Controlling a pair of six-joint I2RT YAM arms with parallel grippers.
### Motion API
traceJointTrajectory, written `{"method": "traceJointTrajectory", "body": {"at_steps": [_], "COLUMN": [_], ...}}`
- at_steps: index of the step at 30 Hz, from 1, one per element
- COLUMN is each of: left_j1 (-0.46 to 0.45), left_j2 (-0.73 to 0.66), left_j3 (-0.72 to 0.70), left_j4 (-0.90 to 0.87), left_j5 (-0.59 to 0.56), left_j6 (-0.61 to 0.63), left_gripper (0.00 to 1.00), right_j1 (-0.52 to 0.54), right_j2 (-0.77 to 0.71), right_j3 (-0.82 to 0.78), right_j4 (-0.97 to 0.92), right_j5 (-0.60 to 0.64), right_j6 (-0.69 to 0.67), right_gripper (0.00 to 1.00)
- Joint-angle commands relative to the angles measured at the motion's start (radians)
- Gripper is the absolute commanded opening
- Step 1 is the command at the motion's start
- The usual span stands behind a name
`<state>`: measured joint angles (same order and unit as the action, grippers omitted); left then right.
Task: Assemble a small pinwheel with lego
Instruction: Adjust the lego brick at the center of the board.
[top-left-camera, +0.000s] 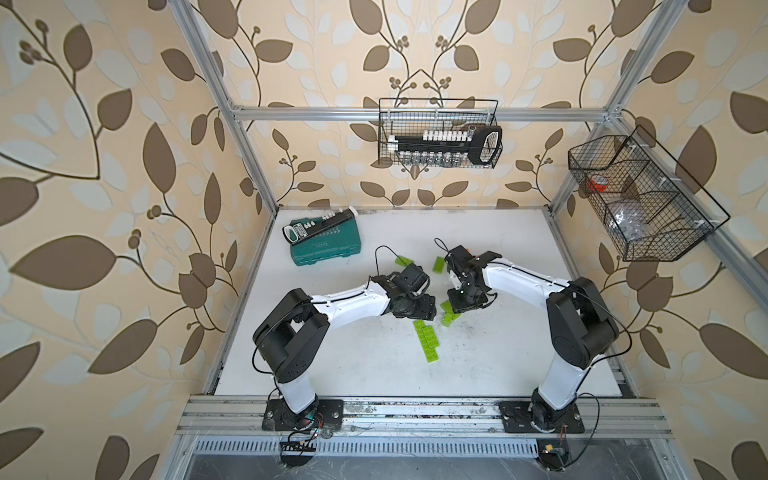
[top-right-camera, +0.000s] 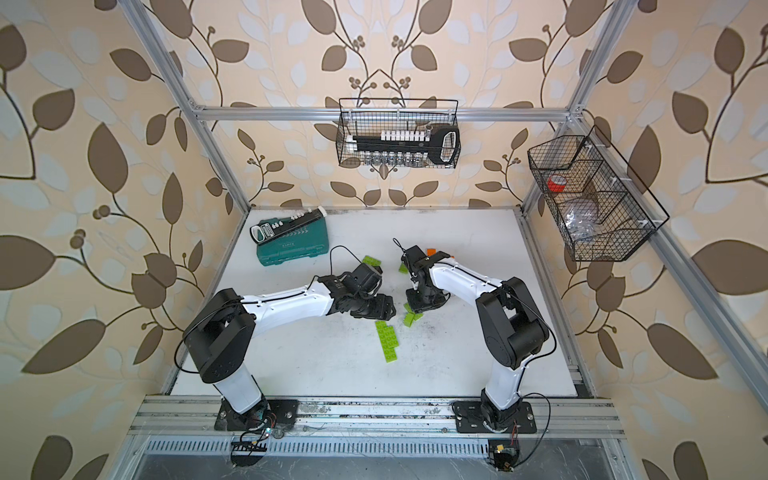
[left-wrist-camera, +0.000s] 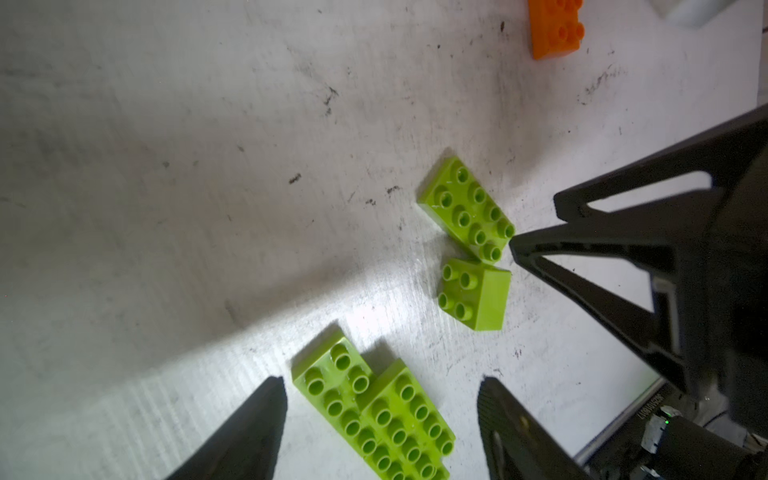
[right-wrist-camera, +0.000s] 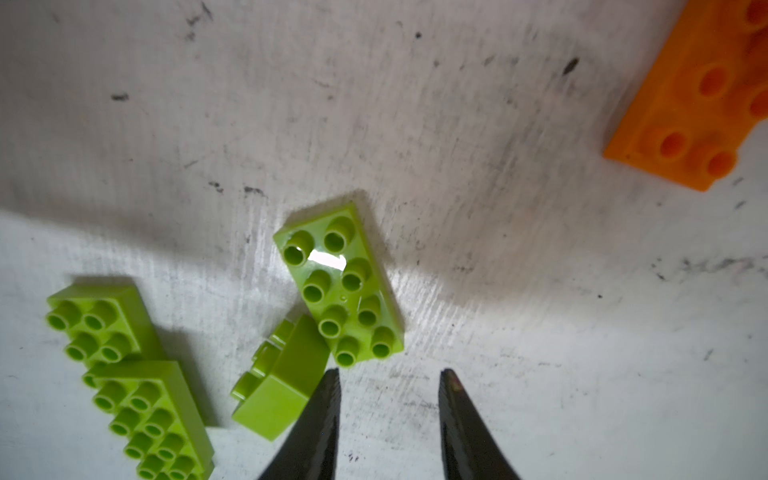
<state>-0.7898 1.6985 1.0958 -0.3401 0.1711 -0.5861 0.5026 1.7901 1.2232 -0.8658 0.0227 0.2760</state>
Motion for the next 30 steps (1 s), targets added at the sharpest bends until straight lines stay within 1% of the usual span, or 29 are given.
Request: {"method": "traceJointTrajectory", "body": {"at_steps": [1,2,4,8,11,18,24,30], "left_j1": [0.012,0.012,0.014,0.020,0.023,0.029,0.029,0.013], "left_j2": [-0.070,-0.078,-0.091,-0.112,-0.124,-0.137,-0.152,-0.178], "left_j3": [-0.025,-0.031,-0.047,-0.067,-0.075,-0.083,-0.109,-0.148], "left_j4": [-0.006,-0.007,-0.007,-0.008,-0.010,-0.013,-0.011,-0.004], "left_j5": [-0.031,-0.034,-0.039,-0.041,-0.042,-0.044,-0.039,-0.036], "left_j6": [0.002,0.000,-0.003,-0.008,-0.009,-0.009,-0.016,-0.031], "left_gripper": [0.75,0.75,0.75,0.75,0.76,0.76,0.76,0.76], "right_j1": [0.002,0.005,0.013,0.019,0.017,0.010,-0.001,-0.031], "right_j2": [0.005,0.005,0.014,0.045,0.066,0.114,0.167,0.169], "right_j3": [0.008,0.004,0.005,0.016,0.032,0.071,0.112,0.109], "right_j4": [-0.026,-0.025,-0.025,-0.012,-0.006,0.006,0.005,0.006], "right_j5": [-0.005,-0.025,-0.051,-0.049,-0.053,-0.052,-0.046,-0.001], "right_j6": [0.015,0.011,0.007,0.009,0.006,-0.001,0.006,0.090], "right_gripper": [0.35,0.36,0.42,0.55,0.62,0.62,0.53,0.49]}}
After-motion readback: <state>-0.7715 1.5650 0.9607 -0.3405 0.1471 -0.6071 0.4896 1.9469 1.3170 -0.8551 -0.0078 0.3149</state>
